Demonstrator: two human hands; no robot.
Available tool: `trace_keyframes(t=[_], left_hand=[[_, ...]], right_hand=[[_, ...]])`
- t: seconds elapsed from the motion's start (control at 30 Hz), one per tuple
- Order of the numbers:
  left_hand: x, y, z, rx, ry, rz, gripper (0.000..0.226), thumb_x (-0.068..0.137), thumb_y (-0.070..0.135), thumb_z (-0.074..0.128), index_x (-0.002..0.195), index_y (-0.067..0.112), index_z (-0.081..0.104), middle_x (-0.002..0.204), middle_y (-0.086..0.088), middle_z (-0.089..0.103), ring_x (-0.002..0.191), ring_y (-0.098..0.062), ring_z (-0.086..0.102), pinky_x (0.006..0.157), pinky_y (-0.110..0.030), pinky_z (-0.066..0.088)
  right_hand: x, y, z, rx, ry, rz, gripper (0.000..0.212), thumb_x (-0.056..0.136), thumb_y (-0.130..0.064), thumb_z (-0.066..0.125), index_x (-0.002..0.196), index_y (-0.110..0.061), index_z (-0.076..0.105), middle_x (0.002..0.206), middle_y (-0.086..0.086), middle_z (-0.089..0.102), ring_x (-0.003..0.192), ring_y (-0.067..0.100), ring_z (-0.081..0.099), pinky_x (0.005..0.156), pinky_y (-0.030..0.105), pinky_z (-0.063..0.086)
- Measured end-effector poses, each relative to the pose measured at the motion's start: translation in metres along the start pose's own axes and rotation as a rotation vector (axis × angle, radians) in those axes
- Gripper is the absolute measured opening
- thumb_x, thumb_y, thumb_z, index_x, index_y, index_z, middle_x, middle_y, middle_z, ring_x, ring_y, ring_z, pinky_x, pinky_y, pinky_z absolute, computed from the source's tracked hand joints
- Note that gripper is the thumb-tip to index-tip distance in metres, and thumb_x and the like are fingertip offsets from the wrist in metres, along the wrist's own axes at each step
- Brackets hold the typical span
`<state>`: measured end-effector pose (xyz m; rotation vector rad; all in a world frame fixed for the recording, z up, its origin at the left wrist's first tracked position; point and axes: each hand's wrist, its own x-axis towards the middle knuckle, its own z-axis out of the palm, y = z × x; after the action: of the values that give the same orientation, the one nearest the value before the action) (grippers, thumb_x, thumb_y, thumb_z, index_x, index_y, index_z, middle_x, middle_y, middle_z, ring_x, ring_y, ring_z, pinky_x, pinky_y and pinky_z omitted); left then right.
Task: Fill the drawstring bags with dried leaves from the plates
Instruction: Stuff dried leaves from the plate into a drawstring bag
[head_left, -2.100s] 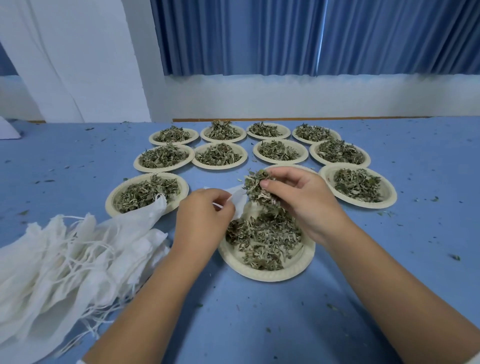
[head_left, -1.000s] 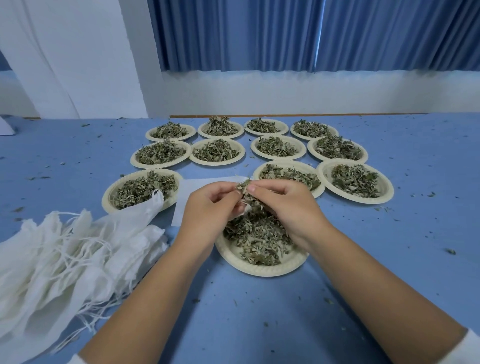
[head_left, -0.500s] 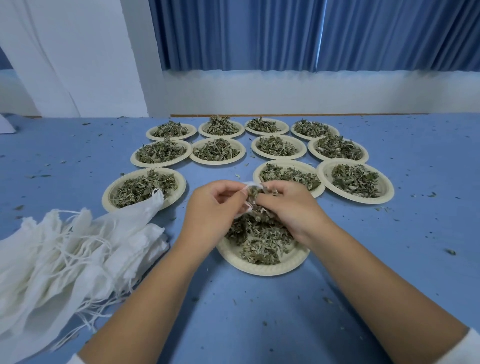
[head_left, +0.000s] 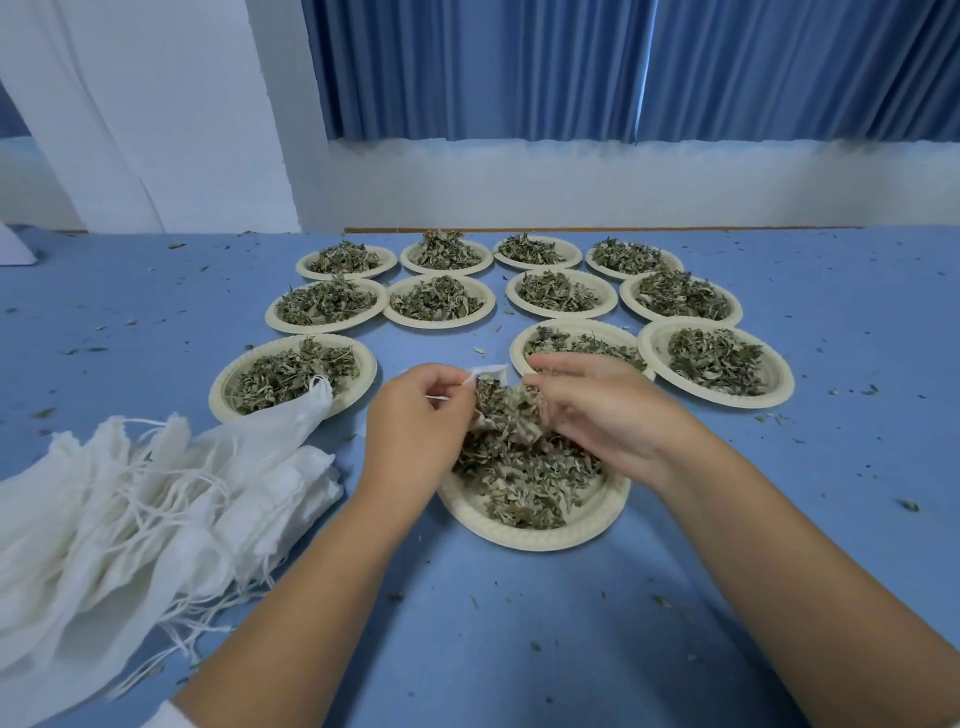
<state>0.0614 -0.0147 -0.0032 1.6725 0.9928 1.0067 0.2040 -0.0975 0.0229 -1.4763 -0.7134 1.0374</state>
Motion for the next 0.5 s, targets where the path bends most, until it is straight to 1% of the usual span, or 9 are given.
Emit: trace_keyframes(t=[0.03, 0.07, 0.1, 0.17, 0.27, 0.33, 0.37, 0.43, 0.5], left_hand=[[0.0, 0.0, 0.0, 0.007, 0.003, 0.003, 0.008, 0.091, 0.015, 0.066, 0.088, 0.016, 0.072, 0.077, 0.003, 0.071, 0.074, -0.018, 0.071, 0.083, -0.044, 0.058], [0.0, 0.0, 0.0, 0.014, 0.005, 0.008, 0.008, 0.091, 0.015, 0.066, 0.088, 0.016, 0.072, 0.076, 0.004, 0.07, 0.072, -0.016, 0.071, 0.083, -0.042, 0.058], [0.0, 0.0, 0.0, 0.022, 0.007, 0.014, 0.008, 0.091, 0.015, 0.066, 0.088, 0.016, 0.072, 0.075, 0.004, 0.07, 0.07, -0.015, 0.07, 0.082, -0.04, 0.058], [-0.001, 0.0, 0.001, 0.037, 0.004, 0.022, 0.008, 0.091, 0.016, 0.066, 0.087, 0.017, 0.072, 0.075, 0.005, 0.07, 0.069, -0.014, 0.07, 0.08, -0.038, 0.058], [-0.001, 0.0, 0.002, 0.053, -0.006, 0.024, 0.007, 0.09, 0.016, 0.067, 0.089, 0.016, 0.073, 0.077, 0.004, 0.071, 0.07, -0.013, 0.07, 0.08, -0.034, 0.058], [-0.001, -0.001, 0.002, 0.061, -0.009, 0.028, 0.007, 0.09, 0.016, 0.067, 0.09, 0.015, 0.074, 0.078, 0.004, 0.072, 0.069, -0.012, 0.07, 0.078, -0.031, 0.058], [-0.001, -0.001, 0.002, 0.068, -0.011, 0.033, 0.007, 0.09, 0.016, 0.067, 0.089, 0.016, 0.074, 0.077, 0.005, 0.072, 0.067, -0.01, 0.07, 0.076, -0.028, 0.058], [-0.001, -0.001, 0.002, 0.079, -0.015, 0.041, 0.008, 0.09, 0.016, 0.067, 0.087, 0.017, 0.074, 0.076, 0.006, 0.071, 0.063, -0.007, 0.069, 0.072, -0.025, 0.057], [-0.002, 0.0, 0.003, 0.065, -0.023, 0.028, 0.008, 0.09, 0.015, 0.067, 0.086, 0.017, 0.074, 0.076, 0.005, 0.072, 0.065, -0.008, 0.07, 0.076, -0.031, 0.059]], right_hand=[[-0.001, 0.001, 0.0, -0.078, 0.039, -0.028, 0.055, 0.083, 0.01, 0.054, 0.134, -0.012, 0.053, 0.116, 0.002, 0.063, 0.091, 0.004, 0.064, 0.093, 0.031, 0.054], [-0.002, 0.002, 0.0, -0.174, 0.087, -0.073, 0.054, 0.085, 0.008, 0.056, 0.135, -0.013, 0.054, 0.116, -0.001, 0.063, 0.099, 0.006, 0.063, 0.095, 0.031, 0.053], [-0.003, 0.003, 0.001, -0.261, 0.137, -0.13, 0.051, 0.086, 0.004, 0.06, 0.132, -0.016, 0.056, 0.114, -0.004, 0.064, 0.102, 0.007, 0.063, 0.092, 0.028, 0.053], [-0.003, 0.007, 0.006, -0.341, 0.219, -0.259, 0.041, 0.085, -0.004, 0.069, 0.122, -0.019, 0.061, 0.105, -0.006, 0.067, 0.096, 0.007, 0.065, 0.082, 0.022, 0.054], [-0.002, 0.012, 0.013, -0.331, 0.241, -0.385, 0.028, 0.083, -0.005, 0.073, 0.102, -0.021, 0.06, 0.087, -0.001, 0.072, 0.077, 0.013, 0.071, 0.076, 0.028, 0.058], [0.0, 0.016, 0.017, -0.303, 0.235, -0.443, 0.025, 0.081, -0.002, 0.074, 0.091, -0.021, 0.061, 0.079, 0.001, 0.072, 0.067, 0.013, 0.071, 0.069, 0.028, 0.059], [0.001, 0.017, 0.018, -0.29, 0.241, -0.471, 0.024, 0.081, -0.001, 0.075, 0.088, -0.02, 0.062, 0.077, 0.0, 0.072, 0.066, 0.012, 0.07, 0.068, 0.026, 0.059], [0.002, 0.019, 0.018, -0.25, 0.234, -0.509, 0.022, 0.08, -0.001, 0.075, 0.087, -0.018, 0.063, 0.079, 0.0, 0.072, 0.072, 0.009, 0.07, 0.071, 0.02, 0.057], [0.003, 0.019, 0.019, -0.182, 0.174, -0.525, 0.021, 0.081, 0.003, 0.072, 0.089, -0.013, 0.063, 0.085, 0.004, 0.072, 0.08, 0.01, 0.071, 0.076, 0.019, 0.055]])
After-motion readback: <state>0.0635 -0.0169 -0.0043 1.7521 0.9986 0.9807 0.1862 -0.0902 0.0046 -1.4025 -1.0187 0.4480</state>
